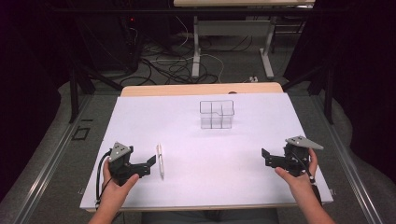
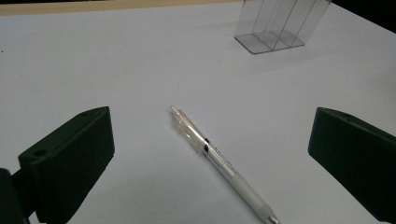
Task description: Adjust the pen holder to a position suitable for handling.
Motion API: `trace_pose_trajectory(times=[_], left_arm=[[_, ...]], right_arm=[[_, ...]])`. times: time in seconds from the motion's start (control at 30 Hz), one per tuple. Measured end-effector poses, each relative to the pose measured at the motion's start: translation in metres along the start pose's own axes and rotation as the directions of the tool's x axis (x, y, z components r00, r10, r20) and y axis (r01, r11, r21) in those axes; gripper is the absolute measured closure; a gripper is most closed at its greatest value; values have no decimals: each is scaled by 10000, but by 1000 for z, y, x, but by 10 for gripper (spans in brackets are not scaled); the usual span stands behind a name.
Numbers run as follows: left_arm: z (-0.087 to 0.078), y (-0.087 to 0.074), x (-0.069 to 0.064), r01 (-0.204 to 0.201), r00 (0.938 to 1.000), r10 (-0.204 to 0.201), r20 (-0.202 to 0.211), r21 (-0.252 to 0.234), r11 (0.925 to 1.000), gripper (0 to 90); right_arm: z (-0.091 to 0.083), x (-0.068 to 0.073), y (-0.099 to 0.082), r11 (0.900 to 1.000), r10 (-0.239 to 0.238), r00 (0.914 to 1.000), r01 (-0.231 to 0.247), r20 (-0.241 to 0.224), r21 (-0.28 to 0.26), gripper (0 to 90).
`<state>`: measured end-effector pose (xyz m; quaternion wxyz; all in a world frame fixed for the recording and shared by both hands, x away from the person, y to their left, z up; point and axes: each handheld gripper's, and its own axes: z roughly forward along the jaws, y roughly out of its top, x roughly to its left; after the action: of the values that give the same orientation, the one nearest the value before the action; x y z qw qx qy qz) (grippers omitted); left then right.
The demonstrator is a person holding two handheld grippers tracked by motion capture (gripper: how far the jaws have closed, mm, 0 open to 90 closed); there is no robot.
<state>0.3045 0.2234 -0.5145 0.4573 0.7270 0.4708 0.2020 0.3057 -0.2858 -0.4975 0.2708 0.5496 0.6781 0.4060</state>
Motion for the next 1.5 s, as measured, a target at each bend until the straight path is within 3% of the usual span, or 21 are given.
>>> trace_pose_trajectory(times=[0.07, 0.3, 0.43, 0.57, 0.7, 0.9, 1.03, 1.17, 1.4, 1.5], left_arm=[[2, -1, -1, -25, 10000, 25, -6, -41, 10000, 5], [1, -1, -2, 17, 9998, -17, -184, -20, 10000, 5], [0, -1, -1, -10, 9997, 10, -229, -14, 10000, 5], [-2, -2, 0, 159, 9996, -160, -229, -43, 9999, 6], [-1, -2, 0, 146, 9996, -146, -231, -12, 9999, 7], [0, -3, 1, 138, 9997, -136, -214, 95, 9999, 8], [0, -3, 1, 120, 9997, -118, -223, 88, 9999, 8], [0, -3, 2, 169, 9996, -166, -235, 113, 9998, 8], [0, -3, 3, 239, 9994, -235, -249, 140, 9996, 9], [0, -3, 4, 238, 9994, -235, -252, 144, 9996, 9]], right_arm=[[2, 0, 2, 9999, -71, 9999, 72, 155, -75, 0], [6, 4, 10, 9998, 117, 9999, -116, -20, 186, 13], [9, 10, 21, 9996, -211, 9998, 212, -63, 170, 84], [15, 16, 38, 9998, -105, 9998, 108, -187, 163, 158], [23, 25, 57, 9979, -528, 9978, 542, -405, 355, 265], [37, 37, 83, 9956, -619, 9967, 653, -517, 676, 365], [46, 45, 100, 9959, -637, 9948, 686, -800, 597, 415], [58, 54, 118, 9911, -1080, 9924, 1121, -587, 719, 413], [70, 64, 140, 9925, -874, 9955, 901, -358, 832, 440], [82, 69, 151, 9910, -549, 9978, 589, -370, 1204, 451]])
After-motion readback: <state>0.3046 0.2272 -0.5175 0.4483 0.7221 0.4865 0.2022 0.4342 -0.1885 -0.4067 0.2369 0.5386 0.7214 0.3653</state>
